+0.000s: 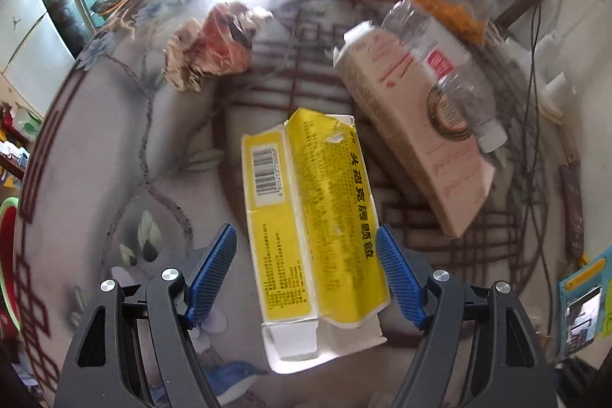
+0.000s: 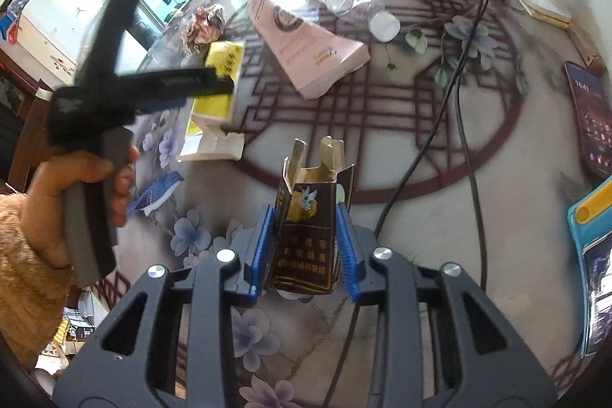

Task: Collect trash
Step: 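Grasp the yellow medicine box with the left gripper while the right grasps the brown cigarette box, then lift the yellow box with the left gripper while the right holds the cigarette box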

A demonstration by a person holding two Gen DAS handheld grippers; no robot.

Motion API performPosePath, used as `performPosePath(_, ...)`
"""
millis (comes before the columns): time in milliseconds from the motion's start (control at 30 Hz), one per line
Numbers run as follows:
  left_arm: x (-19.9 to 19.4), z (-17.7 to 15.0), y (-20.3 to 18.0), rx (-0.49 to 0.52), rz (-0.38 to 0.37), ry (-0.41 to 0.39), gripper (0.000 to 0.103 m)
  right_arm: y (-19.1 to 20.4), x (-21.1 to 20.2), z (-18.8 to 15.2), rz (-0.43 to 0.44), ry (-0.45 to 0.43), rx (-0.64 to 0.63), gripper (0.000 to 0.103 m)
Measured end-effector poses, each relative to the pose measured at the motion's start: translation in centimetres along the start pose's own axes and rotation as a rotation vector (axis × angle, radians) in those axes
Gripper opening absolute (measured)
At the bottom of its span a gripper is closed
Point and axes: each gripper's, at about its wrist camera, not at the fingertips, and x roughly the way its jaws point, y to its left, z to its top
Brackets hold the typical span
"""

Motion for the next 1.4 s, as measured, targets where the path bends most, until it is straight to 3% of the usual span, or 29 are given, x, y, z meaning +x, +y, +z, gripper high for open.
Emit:
performPosePath(133,0.6,-0.1,-0.1,0.009,-0.021,0.013,0.063,0.1,-0.2,0.7,0.010,-0.006,-0.012,0.032)
performPosePath(200,0.4,-0.1,0.0,0.011,-0.032,0.005,0.054,0.3,-0.1,0.9,0.016,-0.005,-0.019,0.032)
performPosePath(400,-3.2,-0.6,1.1,0.005,-0.066,-0.070,0.036,1.3,-0.1,1.6,0.032,-0.013,-0.040,0.032)
performPosePath(633,-7.7,-2.4,2.1,0.014,-0.081,-0.130,0.034,3.6,-0.2,2.7,0.052,-0.032,-0.084,0.032)
performPosePath(833,-5.4,-4.4,5.0,-0.008,-0.028,-0.028,0.045,5.3,1.3,2.2,0.061,0.011,-0.115,0.032)
performPosePath(900,-4.8,-4.7,5.7,-0.027,-0.012,-0.014,0.061,5.6,1.6,2.1,0.057,0.020,-0.119,0.032)
performPosePath(967,-4.4,-4.6,6.2,-0.033,0.012,-0.014,0.070,5.7,1.8,2.0,0.054,0.024,-0.118,0.033)
performPosePath(1167,-2.4,-4.1,6.7,-0.047,0.032,0.035,0.078,5.5,1.7,1.9,0.047,0.021,-0.106,0.033)
performPosePath(1233,-2.1,-4.3,6.8,-0.051,0.021,0.039,0.073,5.6,1.5,1.7,0.046,0.018,-0.103,0.033)
performPosePath(1300,-2.4,-4.5,7.0,-0.051,0.025,0.026,0.037,5.6,1.4,1.7,0.046,0.014,-0.100,0.033)
performPosePath(1400,-3.6,-4.7,7.5,-0.064,-0.009,0.004,0.037,5.8,1.2,1.7,0.046,0.006,-0.097,0.033)
